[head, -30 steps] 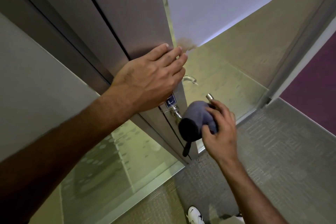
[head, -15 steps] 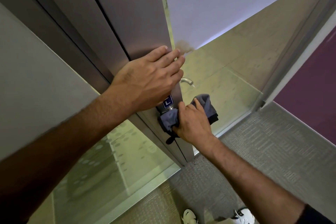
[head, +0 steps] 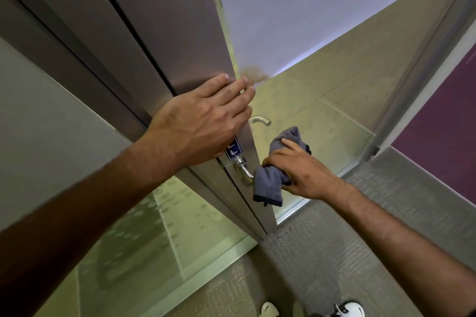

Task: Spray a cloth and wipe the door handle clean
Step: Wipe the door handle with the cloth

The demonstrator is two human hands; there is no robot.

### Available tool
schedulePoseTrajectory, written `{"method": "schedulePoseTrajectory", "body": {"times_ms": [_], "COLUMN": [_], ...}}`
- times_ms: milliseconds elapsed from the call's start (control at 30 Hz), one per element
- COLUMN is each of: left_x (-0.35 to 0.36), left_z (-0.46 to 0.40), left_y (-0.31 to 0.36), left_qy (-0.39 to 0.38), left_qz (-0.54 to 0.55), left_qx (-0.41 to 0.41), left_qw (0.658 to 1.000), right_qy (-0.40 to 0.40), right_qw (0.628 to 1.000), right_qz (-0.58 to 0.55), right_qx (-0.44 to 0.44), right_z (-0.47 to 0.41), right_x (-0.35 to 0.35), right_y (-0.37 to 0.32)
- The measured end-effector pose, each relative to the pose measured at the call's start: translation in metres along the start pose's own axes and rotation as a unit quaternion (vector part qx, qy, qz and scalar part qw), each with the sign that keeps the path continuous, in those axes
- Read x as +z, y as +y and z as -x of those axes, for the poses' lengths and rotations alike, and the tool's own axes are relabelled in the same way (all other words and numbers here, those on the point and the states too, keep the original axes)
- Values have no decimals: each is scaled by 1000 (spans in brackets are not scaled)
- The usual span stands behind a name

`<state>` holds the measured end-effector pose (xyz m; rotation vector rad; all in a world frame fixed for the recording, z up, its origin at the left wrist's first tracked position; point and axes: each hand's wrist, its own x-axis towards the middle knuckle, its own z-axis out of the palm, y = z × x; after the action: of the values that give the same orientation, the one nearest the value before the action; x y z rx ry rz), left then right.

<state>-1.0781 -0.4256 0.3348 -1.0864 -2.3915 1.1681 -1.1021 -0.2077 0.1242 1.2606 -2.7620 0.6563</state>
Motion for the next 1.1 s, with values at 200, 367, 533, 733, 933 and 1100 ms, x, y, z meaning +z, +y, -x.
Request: {"method": "schedulePoseTrajectory", "body": {"times_ms": [200, 367, 533, 733, 933, 1100], "left_x": [2, 3, 4, 3, 1, -15], "left_z": [0, -1, -1, -1, 3, 10], "left_y": [1, 1, 1, 0, 0, -7], "left_qy": [-13, -10, -8, 5, 4, 33], "left_qz": [1, 2, 11, 16, 15, 41], "left_qx": [1, -1, -6, -13, -12, -14], "left_qw": [1000, 1000, 1000, 1000, 1000, 999], "right_qy": [22, 57, 177, 146, 277, 473], "right_qw": [999, 997, 814, 818, 823, 772], "right_qz": [4, -59, -519, -499, -438, -390], "right_qx": [-38, 3, 190, 247, 234, 166], "right_z": [6, 10, 24, 5, 12, -17], "right_x": [-2, 0, -36, -32, -41, -1], "right_y": [23, 28, 47, 24, -4, -92]}}
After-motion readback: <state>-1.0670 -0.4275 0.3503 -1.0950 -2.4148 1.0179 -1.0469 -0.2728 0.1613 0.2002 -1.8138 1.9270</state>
